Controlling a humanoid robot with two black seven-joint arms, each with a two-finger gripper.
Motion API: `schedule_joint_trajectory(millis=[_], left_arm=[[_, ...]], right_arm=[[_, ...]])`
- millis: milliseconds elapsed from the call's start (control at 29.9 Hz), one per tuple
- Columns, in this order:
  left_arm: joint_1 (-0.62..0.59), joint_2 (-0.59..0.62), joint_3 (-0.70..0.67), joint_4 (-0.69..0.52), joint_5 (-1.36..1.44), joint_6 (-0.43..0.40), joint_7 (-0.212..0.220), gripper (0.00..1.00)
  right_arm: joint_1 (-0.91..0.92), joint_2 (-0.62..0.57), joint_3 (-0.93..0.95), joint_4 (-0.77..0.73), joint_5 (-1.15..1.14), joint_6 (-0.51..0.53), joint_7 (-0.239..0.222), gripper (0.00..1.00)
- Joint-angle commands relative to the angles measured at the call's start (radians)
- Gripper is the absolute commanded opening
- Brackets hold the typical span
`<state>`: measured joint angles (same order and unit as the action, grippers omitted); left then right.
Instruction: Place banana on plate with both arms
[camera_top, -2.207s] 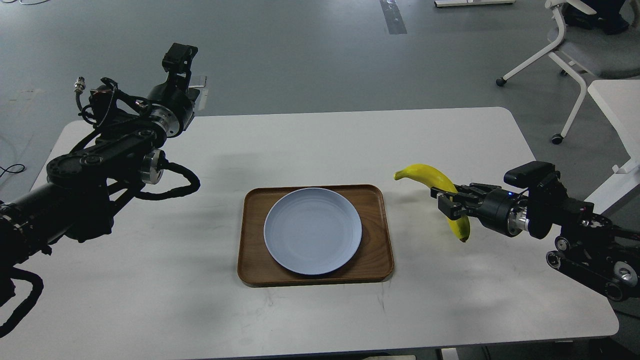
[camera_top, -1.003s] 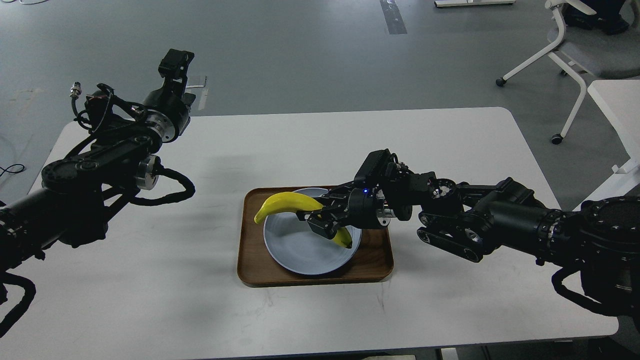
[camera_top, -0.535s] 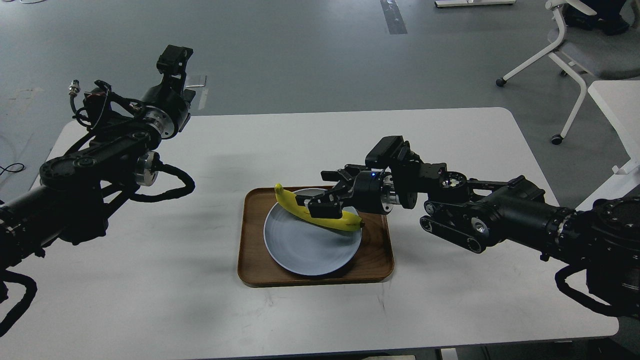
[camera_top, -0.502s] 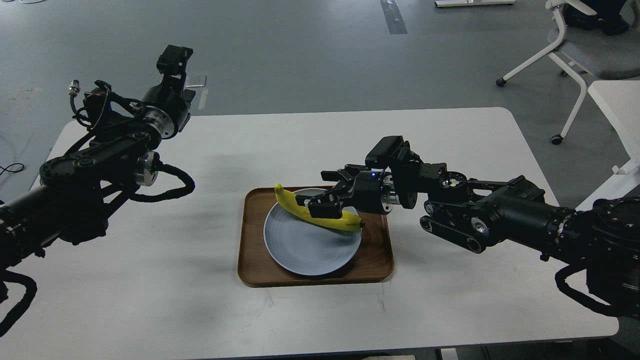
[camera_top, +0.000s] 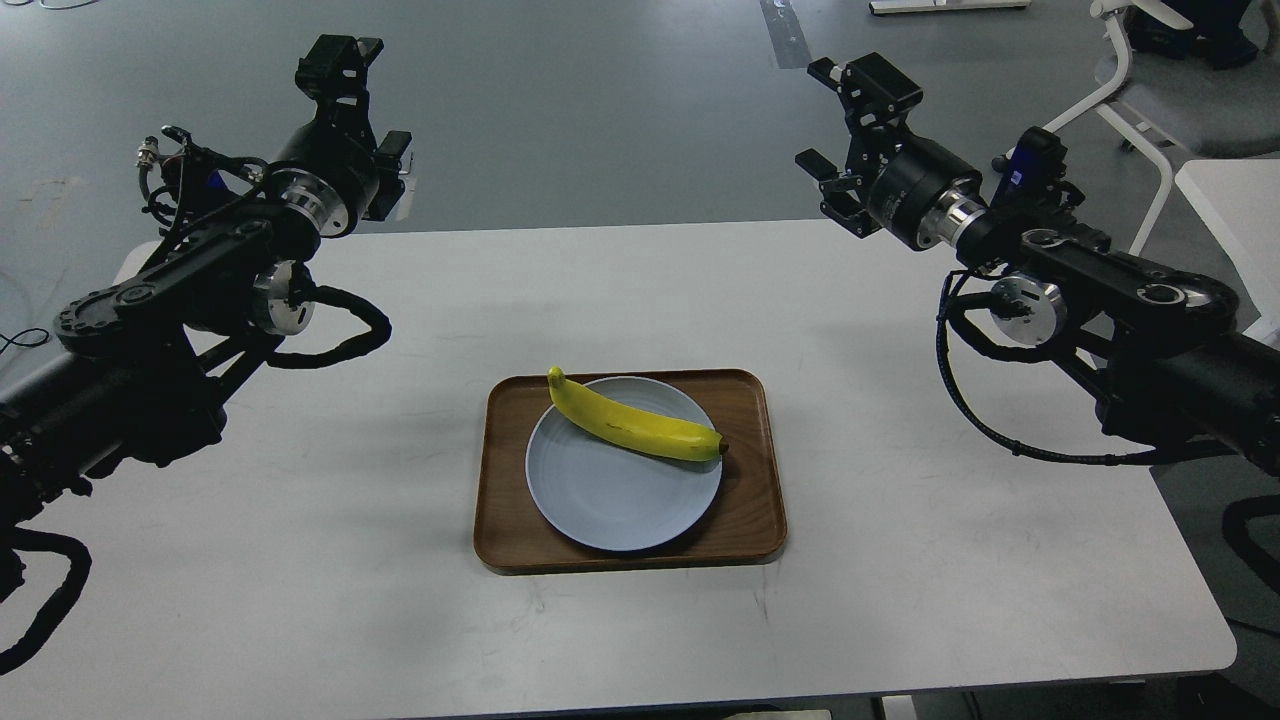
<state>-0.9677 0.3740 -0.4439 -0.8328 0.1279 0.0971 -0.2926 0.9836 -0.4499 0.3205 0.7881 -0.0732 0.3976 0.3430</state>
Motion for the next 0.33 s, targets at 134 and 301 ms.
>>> schedule_joint_trajectory(millis=[134,301], left_arm=[[0.153,0.032,-0.111,-0.129,-0.024,-0.169,-0.022,0.98],[0.196,0.060,-0.124,-0.160,-0.024,-0.280,-0.066,0.98]], right_arm=[[-0.075,-0.061,0.087,-0.001,0.069,0.091,-0.032,1.00],[-0.074,-0.050,0.109,-0.007,0.066,0.086,-0.029,1.00]])
